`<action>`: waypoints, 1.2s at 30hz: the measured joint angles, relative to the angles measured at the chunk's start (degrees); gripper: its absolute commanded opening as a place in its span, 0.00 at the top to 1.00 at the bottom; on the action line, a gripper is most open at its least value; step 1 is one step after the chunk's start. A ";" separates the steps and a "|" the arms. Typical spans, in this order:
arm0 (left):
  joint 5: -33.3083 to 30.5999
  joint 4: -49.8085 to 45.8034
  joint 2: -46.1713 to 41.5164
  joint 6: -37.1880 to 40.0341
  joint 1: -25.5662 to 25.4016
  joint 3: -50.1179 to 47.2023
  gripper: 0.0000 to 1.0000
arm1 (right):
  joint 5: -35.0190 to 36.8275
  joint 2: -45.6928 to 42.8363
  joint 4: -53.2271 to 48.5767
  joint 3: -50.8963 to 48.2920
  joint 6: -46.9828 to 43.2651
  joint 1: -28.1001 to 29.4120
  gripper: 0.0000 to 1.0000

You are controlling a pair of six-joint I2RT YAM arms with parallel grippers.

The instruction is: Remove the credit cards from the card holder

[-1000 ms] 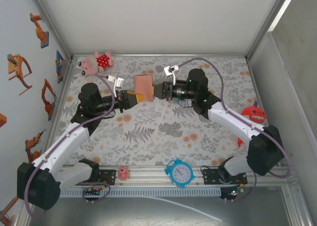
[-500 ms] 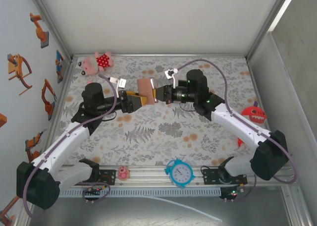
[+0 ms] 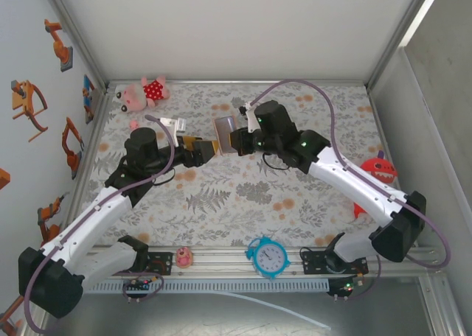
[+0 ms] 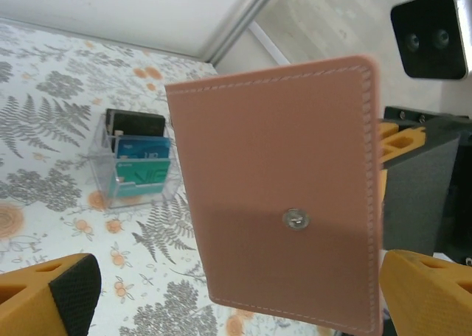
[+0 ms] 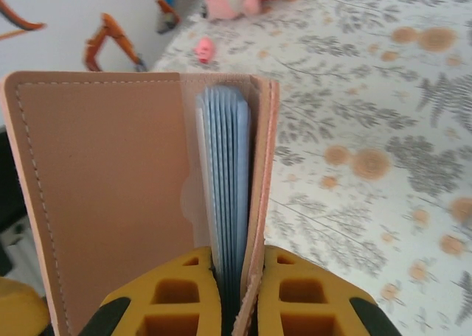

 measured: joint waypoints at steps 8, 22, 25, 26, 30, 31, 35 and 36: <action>-5.49 0.50 0.07 -1.38 -0.17 -1.03 0.03 | 7.65 2.54 -6.05 1.60 -0.42 0.48 1.00; -6.91 4.17 8.02 -4.04 -2.49 -1.07 0.03 | 10.73 4.90 -8.39 4.50 -0.42 0.94 1.00; -7.34 3.87 8.96 -4.00 -3.52 -0.55 0.02 | 11.58 5.88 -9.27 4.83 -0.42 1.07 1.00; -7.63 3.58 9.22 -4.02 -3.80 -0.17 0.08 | 11.65 6.23 -9.66 4.92 -0.42 1.07 1.00; -8.85 2.75 10.27 -3.82 -4.26 0.83 0.27 | 11.41 6.56 -9.92 4.92 -0.44 1.07 1.00; -9.14 2.73 10.64 -3.93 -4.28 0.87 0.31 | 11.26 6.56 -9.79 4.92 -0.44 1.07 1.00; -9.92 2.08 12.63 -4.24 -4.33 0.87 0.56 | 9.73 6.56 -9.60 4.92 -0.63 1.07 1.00; -10.01 1.84 13.05 -4.22 -4.33 0.87 0.63 | 9.31 6.56 -9.38 4.92 -0.66 1.07 1.00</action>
